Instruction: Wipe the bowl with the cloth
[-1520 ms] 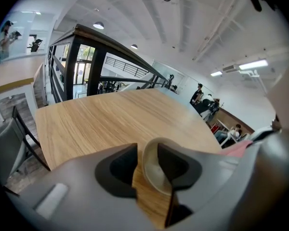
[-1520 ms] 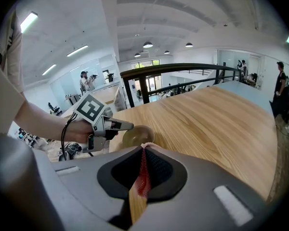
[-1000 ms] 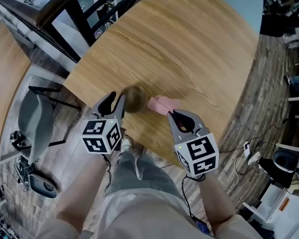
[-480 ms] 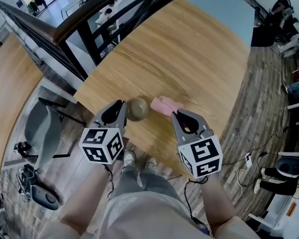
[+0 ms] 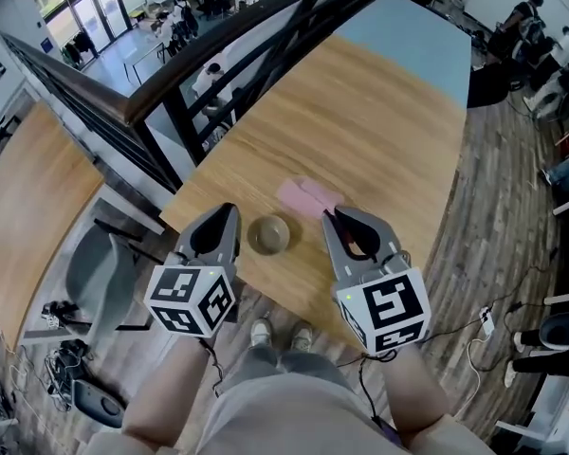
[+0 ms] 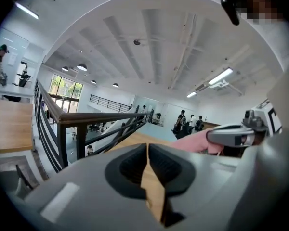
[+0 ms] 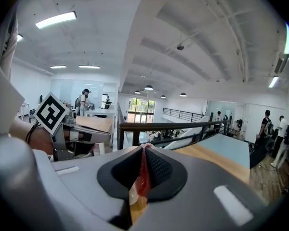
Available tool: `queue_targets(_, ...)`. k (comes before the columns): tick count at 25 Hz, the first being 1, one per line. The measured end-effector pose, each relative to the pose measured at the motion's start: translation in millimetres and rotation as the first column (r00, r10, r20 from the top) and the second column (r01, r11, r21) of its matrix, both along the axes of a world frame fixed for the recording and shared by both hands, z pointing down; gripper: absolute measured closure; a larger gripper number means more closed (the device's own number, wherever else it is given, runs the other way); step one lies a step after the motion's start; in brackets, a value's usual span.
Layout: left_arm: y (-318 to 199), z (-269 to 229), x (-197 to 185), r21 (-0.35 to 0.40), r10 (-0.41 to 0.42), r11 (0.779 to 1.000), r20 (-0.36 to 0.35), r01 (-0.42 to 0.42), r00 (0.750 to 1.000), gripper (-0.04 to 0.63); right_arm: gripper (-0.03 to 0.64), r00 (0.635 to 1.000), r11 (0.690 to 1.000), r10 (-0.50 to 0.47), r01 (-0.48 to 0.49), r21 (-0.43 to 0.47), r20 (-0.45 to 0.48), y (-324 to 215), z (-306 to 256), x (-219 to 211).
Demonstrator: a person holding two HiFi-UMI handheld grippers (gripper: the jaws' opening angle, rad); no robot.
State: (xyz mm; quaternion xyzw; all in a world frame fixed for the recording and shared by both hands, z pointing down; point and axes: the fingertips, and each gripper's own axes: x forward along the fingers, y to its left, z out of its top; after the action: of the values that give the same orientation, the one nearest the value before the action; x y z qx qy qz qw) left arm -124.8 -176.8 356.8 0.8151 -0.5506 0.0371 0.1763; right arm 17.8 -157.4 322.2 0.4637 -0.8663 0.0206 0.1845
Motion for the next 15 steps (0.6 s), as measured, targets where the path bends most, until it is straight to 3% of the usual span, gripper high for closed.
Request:
queue_targets(8, 21.5, -103.0, -0.4, 0.175, 0.008, 0.984, 0.015, -0.011, 1.000, 0.592, 0.603, 0.999, 0.987, -0.009, 0.003, 0.162, 0.037, 20.6, -86.6, -1.9)
queue_targets(15, 41.6, -156.0, 5.6, 0.275, 0.042, 0.961, -0.011, -0.037, 0.999, 0.592, 0.603, 0.995, 0.953, -0.013, -0.017, 0.301, 0.096, 42.7, -144.7, 3.8)
